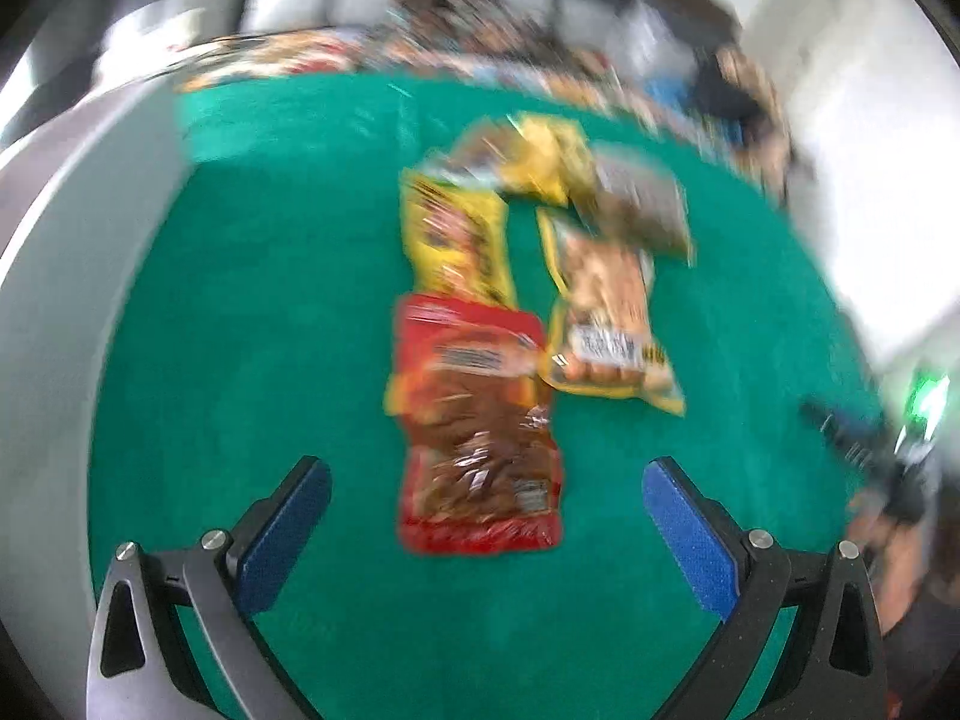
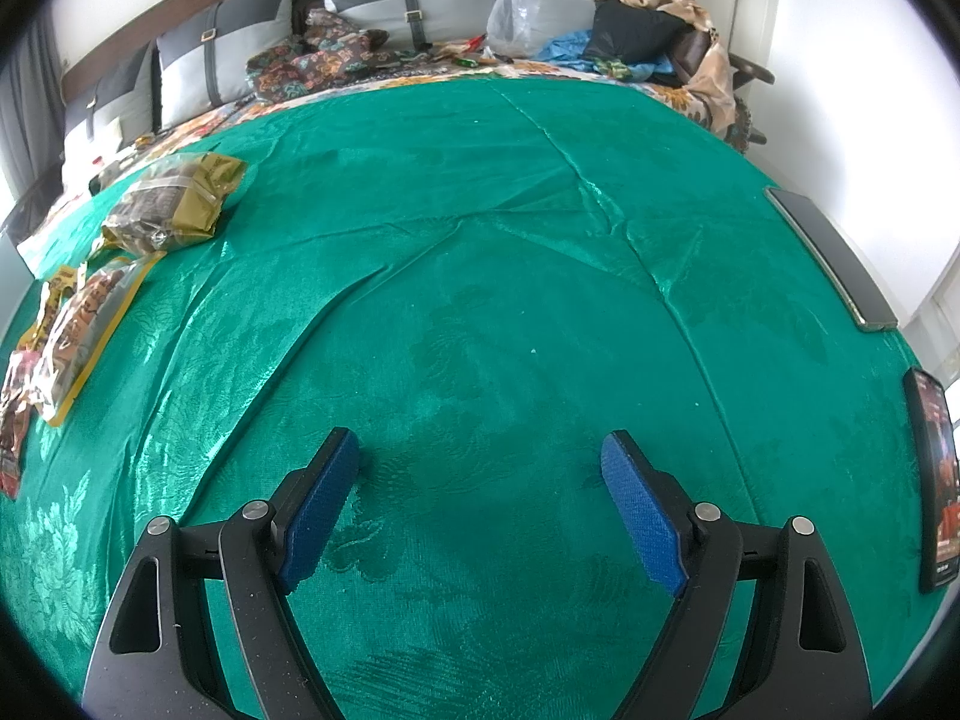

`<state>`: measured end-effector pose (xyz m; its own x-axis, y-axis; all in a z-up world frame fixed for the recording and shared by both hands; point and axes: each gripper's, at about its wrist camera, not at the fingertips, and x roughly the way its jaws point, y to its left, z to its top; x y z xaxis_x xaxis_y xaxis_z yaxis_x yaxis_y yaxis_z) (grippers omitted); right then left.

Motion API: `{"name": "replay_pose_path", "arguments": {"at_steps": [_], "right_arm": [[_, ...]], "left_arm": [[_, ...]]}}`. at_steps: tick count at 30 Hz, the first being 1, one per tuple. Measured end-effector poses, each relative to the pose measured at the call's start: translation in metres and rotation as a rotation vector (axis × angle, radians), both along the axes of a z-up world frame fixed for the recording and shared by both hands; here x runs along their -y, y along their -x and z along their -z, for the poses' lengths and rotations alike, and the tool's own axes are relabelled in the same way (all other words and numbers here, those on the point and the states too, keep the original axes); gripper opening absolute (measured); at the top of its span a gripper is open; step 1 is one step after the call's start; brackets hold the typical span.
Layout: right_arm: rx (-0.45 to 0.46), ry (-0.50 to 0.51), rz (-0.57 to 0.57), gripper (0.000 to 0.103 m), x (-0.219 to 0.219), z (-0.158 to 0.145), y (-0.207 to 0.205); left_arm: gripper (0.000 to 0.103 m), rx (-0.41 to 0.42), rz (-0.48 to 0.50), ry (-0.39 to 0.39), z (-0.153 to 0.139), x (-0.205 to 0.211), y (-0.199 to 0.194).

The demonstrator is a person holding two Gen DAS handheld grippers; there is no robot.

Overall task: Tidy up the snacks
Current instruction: 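Grasp the red fish-snack pouch with the left tool, then lift the red pouch with the left tool while the right tool grasps the clear peanut bag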

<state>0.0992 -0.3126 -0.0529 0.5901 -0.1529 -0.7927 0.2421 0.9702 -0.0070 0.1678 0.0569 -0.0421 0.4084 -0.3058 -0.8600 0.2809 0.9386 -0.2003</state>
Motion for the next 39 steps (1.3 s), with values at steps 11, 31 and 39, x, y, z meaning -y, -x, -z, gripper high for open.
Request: {"name": "replay_pose_path", "arguments": {"at_steps": [11, 31, 39], "right_arm": [[0.001, -0.001, 0.001, 0.086, 0.0, 0.0, 0.0], [-0.003, 0.002, 0.001, 0.087, -0.001, 0.001, -0.002], [-0.088, -0.132, -0.026, 0.086, -0.016, -0.016, -0.027]], "left_arm": [[0.046, 0.023, -0.064, -0.074, 0.01, -0.008, 0.022], [0.047, 0.071, -0.196, 0.133, -0.021, -0.068, 0.108], [0.047, 0.117, -0.22, 0.168, -0.044, -0.088, 0.131]]}}
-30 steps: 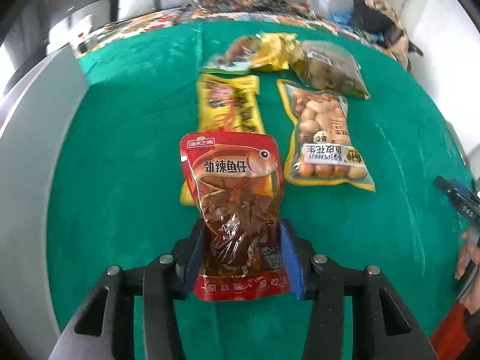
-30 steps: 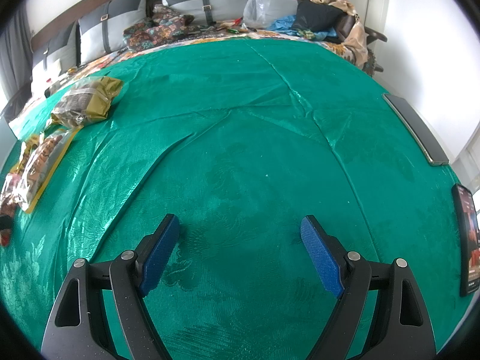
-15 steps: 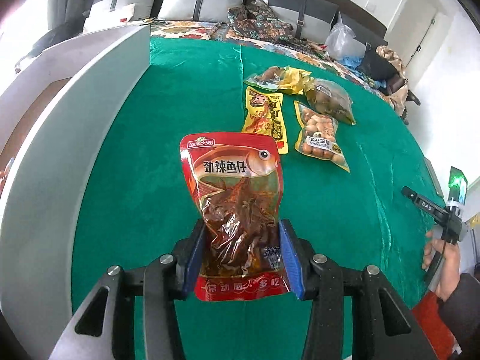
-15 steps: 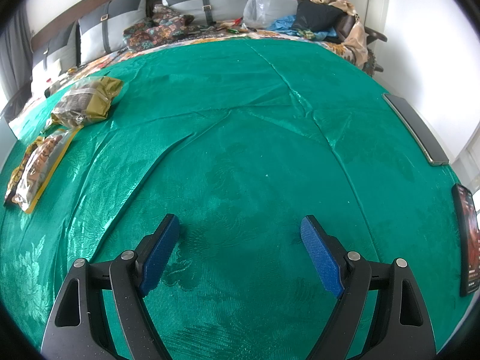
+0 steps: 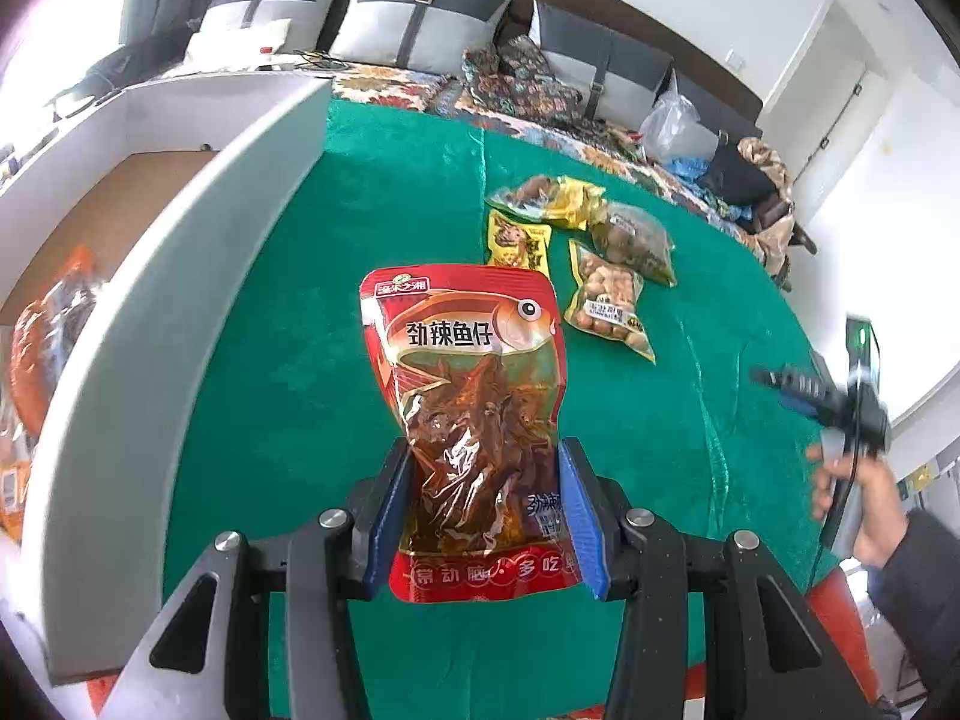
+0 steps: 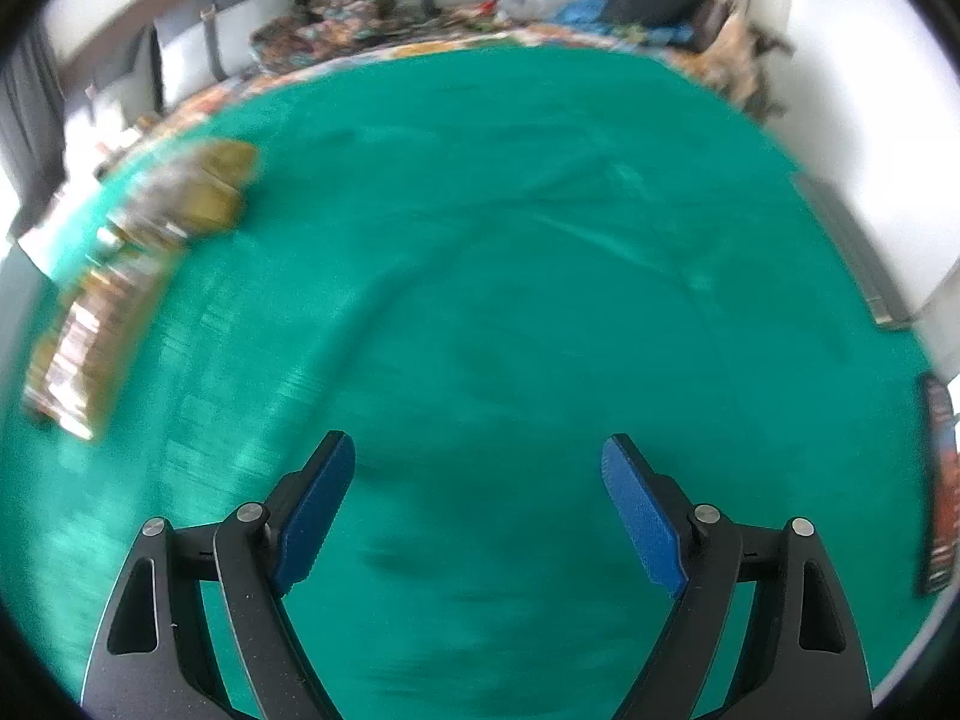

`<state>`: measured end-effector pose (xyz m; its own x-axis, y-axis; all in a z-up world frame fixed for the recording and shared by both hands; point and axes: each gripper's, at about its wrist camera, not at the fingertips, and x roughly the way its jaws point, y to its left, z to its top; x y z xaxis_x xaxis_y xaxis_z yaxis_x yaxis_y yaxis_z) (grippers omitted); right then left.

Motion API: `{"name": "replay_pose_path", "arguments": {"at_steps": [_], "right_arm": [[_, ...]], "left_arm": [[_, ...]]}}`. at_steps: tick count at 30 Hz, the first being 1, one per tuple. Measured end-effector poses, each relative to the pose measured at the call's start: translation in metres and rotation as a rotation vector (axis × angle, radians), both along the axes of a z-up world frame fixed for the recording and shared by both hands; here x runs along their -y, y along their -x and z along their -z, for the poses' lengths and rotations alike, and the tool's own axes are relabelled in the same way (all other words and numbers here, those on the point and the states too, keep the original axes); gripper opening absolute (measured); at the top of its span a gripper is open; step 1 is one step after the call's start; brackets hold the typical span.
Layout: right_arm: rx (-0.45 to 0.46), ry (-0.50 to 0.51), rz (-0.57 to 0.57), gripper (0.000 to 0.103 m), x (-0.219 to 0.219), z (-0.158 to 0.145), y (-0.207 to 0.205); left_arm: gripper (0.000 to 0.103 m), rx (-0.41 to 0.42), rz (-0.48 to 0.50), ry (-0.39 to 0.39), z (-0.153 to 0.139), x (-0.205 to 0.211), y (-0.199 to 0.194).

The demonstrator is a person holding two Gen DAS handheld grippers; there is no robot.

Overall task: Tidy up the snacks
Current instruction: 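Lift the red pouch with the left tool while the right tool grasps the clear peanut bag, then carry the red pouch and peanut bag into the box and release both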

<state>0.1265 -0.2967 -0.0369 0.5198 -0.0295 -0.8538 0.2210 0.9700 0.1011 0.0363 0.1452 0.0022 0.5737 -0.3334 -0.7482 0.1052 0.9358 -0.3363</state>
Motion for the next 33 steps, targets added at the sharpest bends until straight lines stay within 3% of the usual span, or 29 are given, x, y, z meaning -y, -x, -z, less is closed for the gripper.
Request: {"name": "replay_pose_path", "arguments": {"at_steps": [2, 6, 9, 13, 14, 15, 17, 22, 25, 28, 33], "right_arm": [[0.005, -0.102, -0.057, 0.087, -0.033, -0.018, -0.02], [-0.085, -0.248, -0.202, 0.087, -0.124, -0.028, -0.075], [-0.132, -0.215, -0.195, 0.087, -0.176, -0.021, -0.11], [-0.292, -0.101, -0.17, 0.087, -0.221, 0.01, -0.137], [-0.276, -0.04, -0.182, 0.083, -0.228, 0.007, -0.135], [-0.26, -0.009, -0.191, 0.065, -0.229, 0.004, -0.131], [-0.246, -0.033, -0.181, 0.062, -0.218, 0.001, -0.121], [-0.202, -0.281, -0.171, 0.061, -0.157, -0.009, -0.081], [-0.171, -0.373, -0.196, 0.061, -0.143, -0.025, -0.063], [-0.121, -0.42, -0.305, 0.061, -0.172, -0.062, -0.054], [-0.054, -0.515, -0.627, 0.062, -0.306, -0.131, -0.036]], "left_arm": [[0.047, 0.0, -0.018, 0.007, -0.002, -0.006, 0.003], [0.047, 0.014, -0.044, 0.021, -0.012, -0.018, 0.013], [0.047, 0.038, -0.07, 0.032, -0.023, -0.032, 0.028], [0.047, 0.058, -0.116, 0.031, -0.032, -0.055, 0.048], [0.047, 0.058, -0.133, 0.031, -0.033, -0.063, 0.054], [0.047, 0.058, -0.147, 0.034, -0.034, -0.07, 0.058], [0.047, 0.062, -0.171, 0.044, -0.035, -0.083, 0.064], [0.047, 0.064, -0.218, 0.077, -0.04, -0.114, 0.07], [0.047, 0.081, -0.283, 0.123, -0.049, -0.147, 0.072], [0.047, 0.097, -0.373, 0.092, -0.056, -0.184, 0.072], [0.048, 0.071, -0.497, 0.046, -0.053, -0.245, 0.067]]}}
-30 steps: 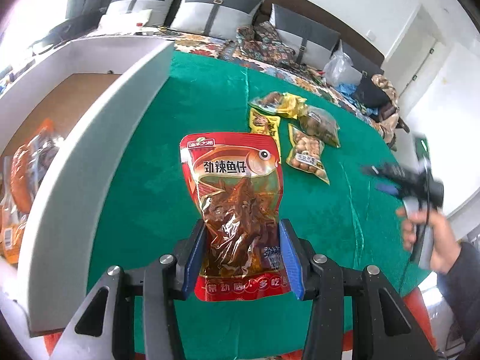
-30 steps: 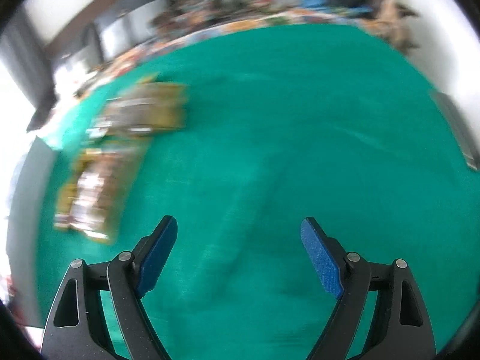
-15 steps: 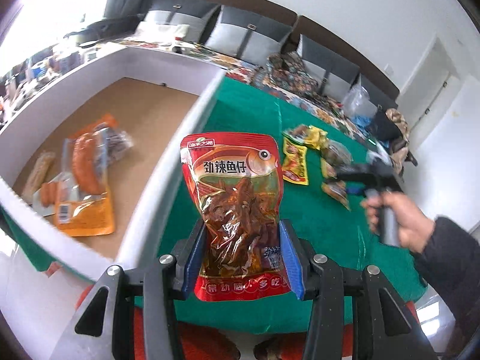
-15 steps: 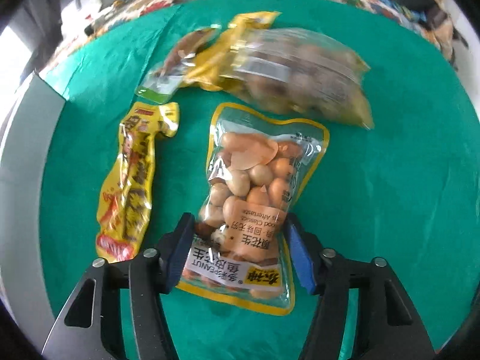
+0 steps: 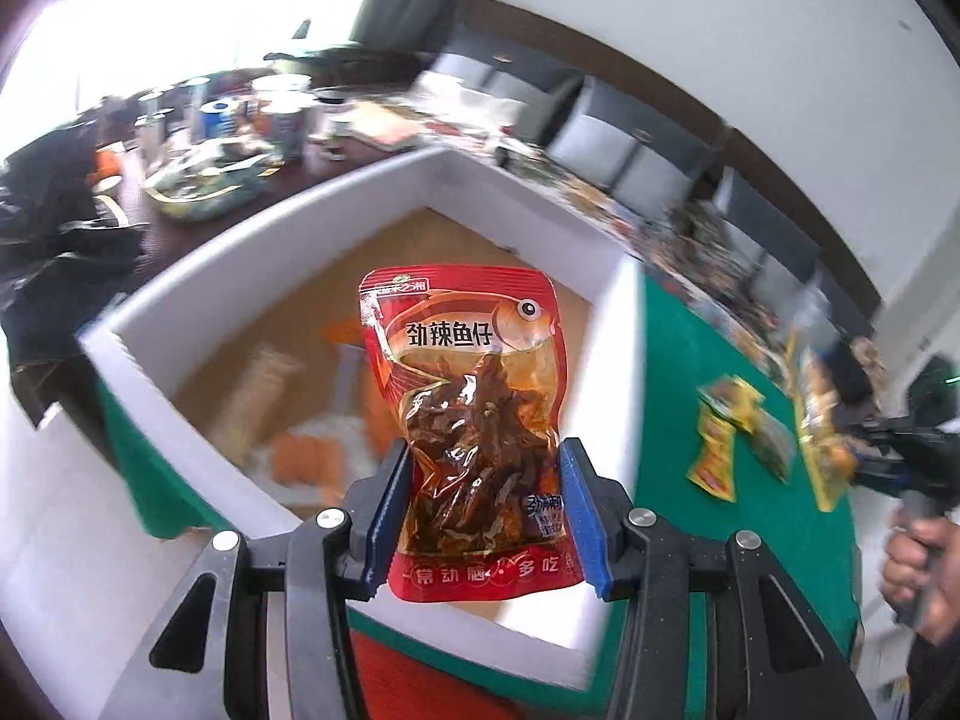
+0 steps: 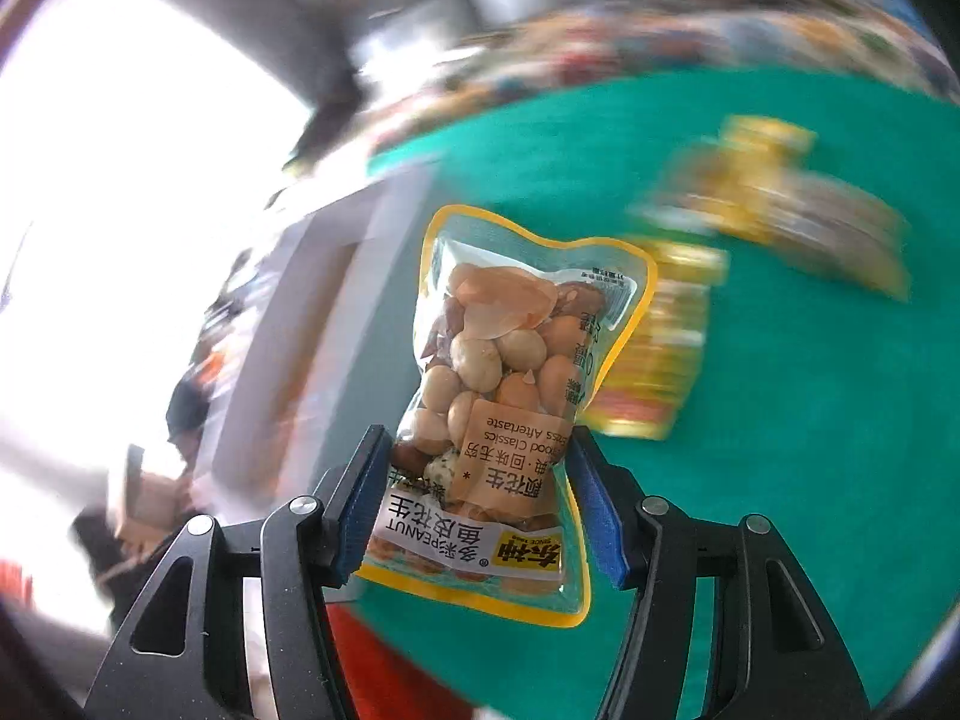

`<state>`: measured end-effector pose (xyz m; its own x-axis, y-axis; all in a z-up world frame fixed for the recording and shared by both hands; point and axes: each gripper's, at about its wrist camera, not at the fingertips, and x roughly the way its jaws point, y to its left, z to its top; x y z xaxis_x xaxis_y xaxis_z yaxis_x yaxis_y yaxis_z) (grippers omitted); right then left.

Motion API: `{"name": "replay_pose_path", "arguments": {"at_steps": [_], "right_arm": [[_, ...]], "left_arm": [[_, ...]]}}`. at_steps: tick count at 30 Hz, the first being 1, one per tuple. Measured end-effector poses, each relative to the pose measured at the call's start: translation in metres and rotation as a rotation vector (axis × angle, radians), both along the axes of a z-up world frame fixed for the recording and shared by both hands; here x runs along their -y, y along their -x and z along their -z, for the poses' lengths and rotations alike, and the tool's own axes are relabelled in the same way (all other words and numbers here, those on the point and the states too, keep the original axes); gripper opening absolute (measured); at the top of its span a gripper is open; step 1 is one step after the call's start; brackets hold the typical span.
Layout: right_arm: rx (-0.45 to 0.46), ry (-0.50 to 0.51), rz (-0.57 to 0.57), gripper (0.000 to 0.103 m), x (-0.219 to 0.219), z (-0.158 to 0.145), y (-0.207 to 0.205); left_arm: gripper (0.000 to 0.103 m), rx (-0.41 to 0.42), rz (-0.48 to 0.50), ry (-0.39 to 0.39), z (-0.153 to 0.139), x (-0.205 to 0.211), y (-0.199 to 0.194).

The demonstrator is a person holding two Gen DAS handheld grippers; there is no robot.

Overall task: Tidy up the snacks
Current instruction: 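Carry the red pouch and peanut bag into the box and release both, then return both tools to the remaining snacks on the bed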

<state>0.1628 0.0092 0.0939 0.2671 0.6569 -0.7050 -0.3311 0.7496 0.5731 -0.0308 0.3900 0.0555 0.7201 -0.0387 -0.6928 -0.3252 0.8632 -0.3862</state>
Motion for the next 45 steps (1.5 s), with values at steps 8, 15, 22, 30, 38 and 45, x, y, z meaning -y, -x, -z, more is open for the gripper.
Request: {"name": "replay_pose_path", "arguments": {"at_steps": [8, 15, 22, 30, 38, 45], "right_arm": [[0.074, -0.011, -0.334, 0.072, -0.205, -0.027, 0.037], [0.068, 0.021, -0.299, 0.072, -0.18, -0.001, 0.037], [0.233, 0.374, 0.041, 0.078, -0.015, 0.083, 0.02], [0.256, 0.63, 0.419, 0.077, 0.204, 0.132, 0.049], [0.213, 0.595, 0.557, 0.079, 0.288, 0.145, 0.054], [0.2, 0.603, 0.569, 0.085, 0.292, 0.141, 0.058]], "left_arm": [[0.077, -0.116, -0.099, -0.13, 0.022, -0.033, -0.023], [0.079, -0.088, -0.089, -0.094, 0.021, -0.013, -0.015], [0.088, -0.001, 0.124, -0.063, -0.01, 0.088, -0.025], [0.103, -0.006, 0.424, -0.052, 0.013, 0.243, -0.067], [0.102, -0.176, 0.467, -0.175, 0.115, 0.33, -0.147], [0.103, -0.141, 0.51, -0.361, 0.142, 0.357, -0.164]]}}
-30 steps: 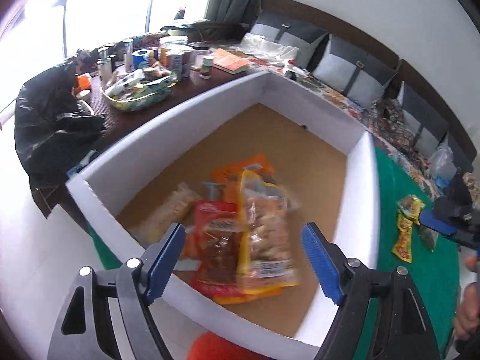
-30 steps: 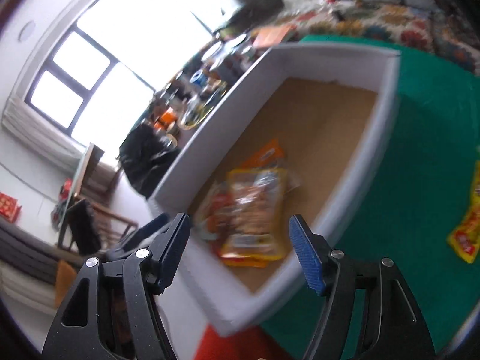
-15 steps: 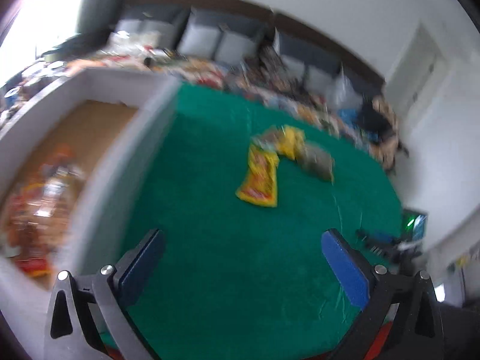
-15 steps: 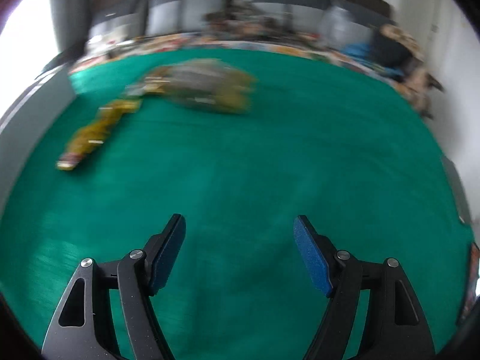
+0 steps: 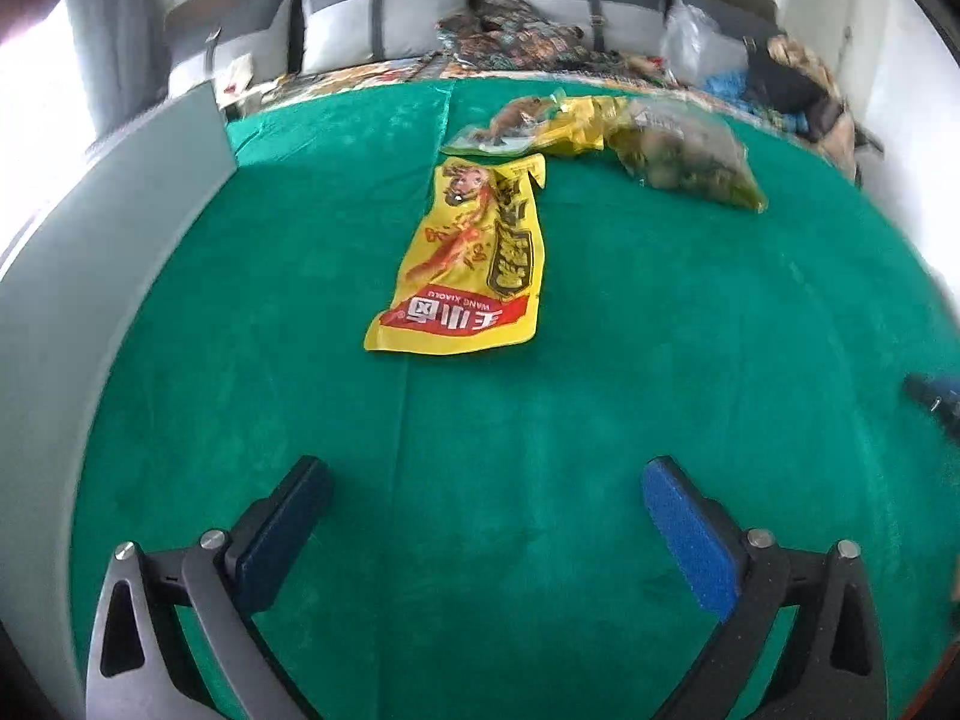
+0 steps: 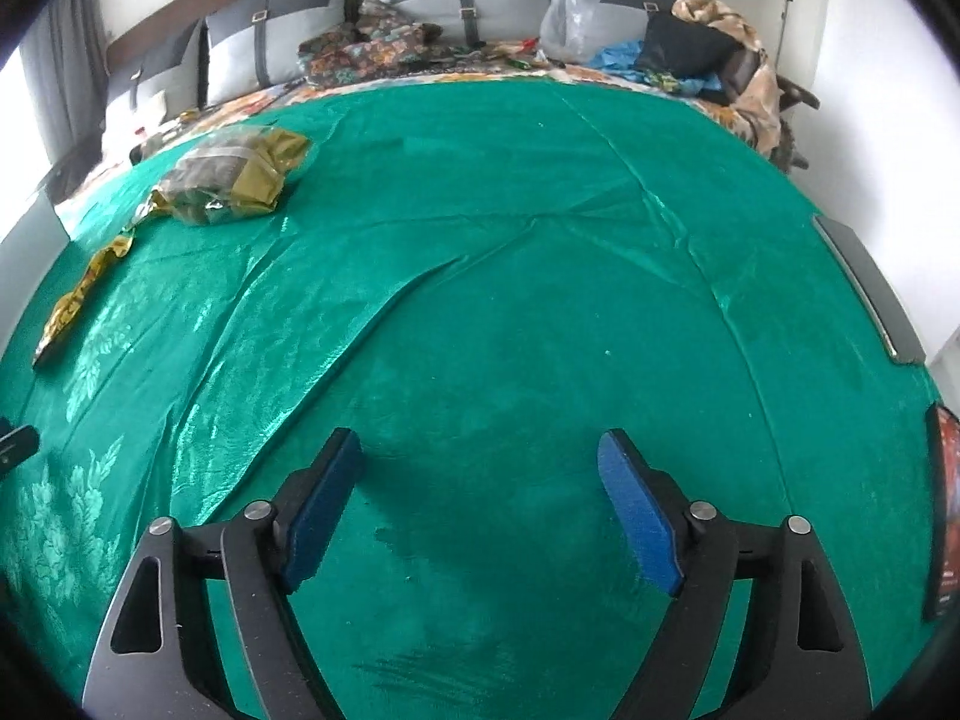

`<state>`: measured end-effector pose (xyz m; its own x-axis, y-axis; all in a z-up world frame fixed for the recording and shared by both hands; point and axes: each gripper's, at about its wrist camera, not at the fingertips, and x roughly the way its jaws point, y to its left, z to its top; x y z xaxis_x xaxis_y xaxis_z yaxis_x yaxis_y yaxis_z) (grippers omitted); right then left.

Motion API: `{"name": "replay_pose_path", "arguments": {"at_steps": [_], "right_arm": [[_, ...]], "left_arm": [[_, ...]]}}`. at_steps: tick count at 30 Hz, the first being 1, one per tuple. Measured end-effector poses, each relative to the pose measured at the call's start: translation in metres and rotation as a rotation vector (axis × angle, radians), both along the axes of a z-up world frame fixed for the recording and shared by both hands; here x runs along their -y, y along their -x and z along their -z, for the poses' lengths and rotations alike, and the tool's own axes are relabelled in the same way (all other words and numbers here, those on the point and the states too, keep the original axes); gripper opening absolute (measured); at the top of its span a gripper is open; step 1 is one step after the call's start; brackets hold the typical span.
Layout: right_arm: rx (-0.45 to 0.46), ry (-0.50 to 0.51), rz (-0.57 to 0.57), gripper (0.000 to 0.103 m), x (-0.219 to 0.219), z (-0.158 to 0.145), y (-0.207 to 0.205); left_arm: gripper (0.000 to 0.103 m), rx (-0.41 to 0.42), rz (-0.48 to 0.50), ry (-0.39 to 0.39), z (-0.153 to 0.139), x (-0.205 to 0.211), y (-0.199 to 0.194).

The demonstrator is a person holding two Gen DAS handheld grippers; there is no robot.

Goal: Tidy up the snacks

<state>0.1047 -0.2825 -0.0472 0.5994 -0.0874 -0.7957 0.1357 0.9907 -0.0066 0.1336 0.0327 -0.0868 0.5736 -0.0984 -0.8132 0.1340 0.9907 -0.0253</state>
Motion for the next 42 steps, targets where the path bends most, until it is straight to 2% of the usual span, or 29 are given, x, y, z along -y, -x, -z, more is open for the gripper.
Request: {"name": "replay_pose_path", "arguments": {"at_steps": [42], "right_arm": [[-0.004, 0.004, 0.013, 0.088, 0.0014, 0.0059, -0.0034]], "left_arm": [[0.103, 0.001, 0.007, -0.001, -0.0013, -0.0051, -0.0024]]}}
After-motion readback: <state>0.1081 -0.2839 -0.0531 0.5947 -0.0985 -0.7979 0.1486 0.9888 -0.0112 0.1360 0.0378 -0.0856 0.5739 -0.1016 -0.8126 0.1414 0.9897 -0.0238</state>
